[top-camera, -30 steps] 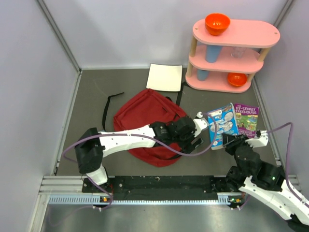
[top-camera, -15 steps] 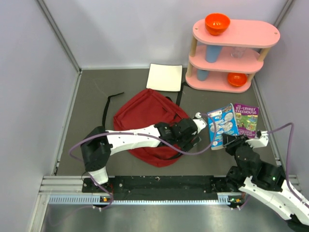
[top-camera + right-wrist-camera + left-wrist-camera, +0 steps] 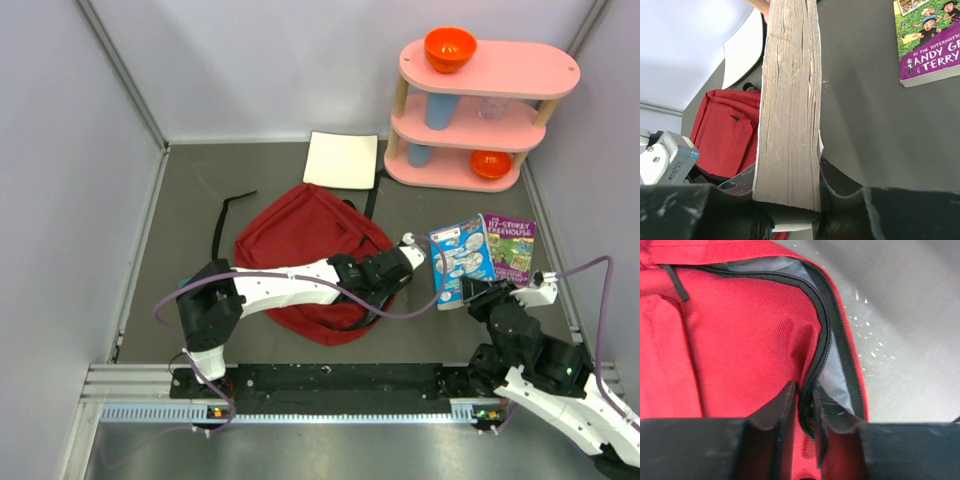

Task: Pack the student bag
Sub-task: Place the book in the student bag.

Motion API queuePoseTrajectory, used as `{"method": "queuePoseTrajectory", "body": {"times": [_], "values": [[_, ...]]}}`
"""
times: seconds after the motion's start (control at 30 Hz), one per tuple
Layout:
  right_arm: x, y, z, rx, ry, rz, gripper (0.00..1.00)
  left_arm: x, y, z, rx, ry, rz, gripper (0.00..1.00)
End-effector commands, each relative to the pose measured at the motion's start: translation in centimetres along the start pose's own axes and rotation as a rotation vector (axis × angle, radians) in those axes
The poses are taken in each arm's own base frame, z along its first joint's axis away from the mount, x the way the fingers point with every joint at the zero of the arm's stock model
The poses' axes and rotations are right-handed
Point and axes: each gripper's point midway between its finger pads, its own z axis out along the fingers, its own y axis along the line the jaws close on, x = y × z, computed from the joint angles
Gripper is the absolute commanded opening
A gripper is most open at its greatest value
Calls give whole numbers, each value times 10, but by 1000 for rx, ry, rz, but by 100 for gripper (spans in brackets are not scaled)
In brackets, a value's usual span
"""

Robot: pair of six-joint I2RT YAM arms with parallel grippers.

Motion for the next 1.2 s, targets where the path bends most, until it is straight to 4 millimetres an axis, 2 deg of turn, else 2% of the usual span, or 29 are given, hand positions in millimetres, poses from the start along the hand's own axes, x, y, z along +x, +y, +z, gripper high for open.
{"method": "queuePoseTrajectory", "body": {"times": [0.0, 0.07, 0.2, 0.3, 0.47, 0.63, 0.83, 0.87, 0.93, 1.0, 1.1, 1.17], "values": [[-24, 21, -5, -57, -59, 116, 2, -27, 17, -19, -88, -93, -50, 13], [-24, 21, -5, -57, -59, 114, 2, -29, 22, -24, -112, -105, -61, 0], [-25, 22, -6, -63, -57, 117, 2, -36, 42, -40, -208, -145, -110, 0], [-27, 24, -8, -69, -56, 121, 0, -48, 61, -62, -281, -211, -156, 0], [-34, 35, -13, -86, -38, 75, 0, -79, 96, -112, -335, -366, -280, 0], [-38, 55, -19, -124, 8, 55, 0, -97, 144, -160, -446, -491, -342, 0], [-23, 95, -24, -229, 122, 37, 0, -103, 181, -193, -500, -557, -391, 0], [-14, 101, -24, -243, 168, 14, 0, -104, 183, -196, -501, -563, -393, 0], [-12, 118, -29, -290, 202, -8, 0, -107, 184, -199, -491, -574, -390, 0], [-3, 138, -35, -342, 280, -52, 0, -111, 182, -200, -476, -580, -392, 0], [11, 157, -42, -399, 372, -132, 0, -113, 181, -199, -465, -586, -414, 0], [16, 160, -43, -411, 399, -144, 0, -114, 180, -200, -458, -594, -425, 0]]}}
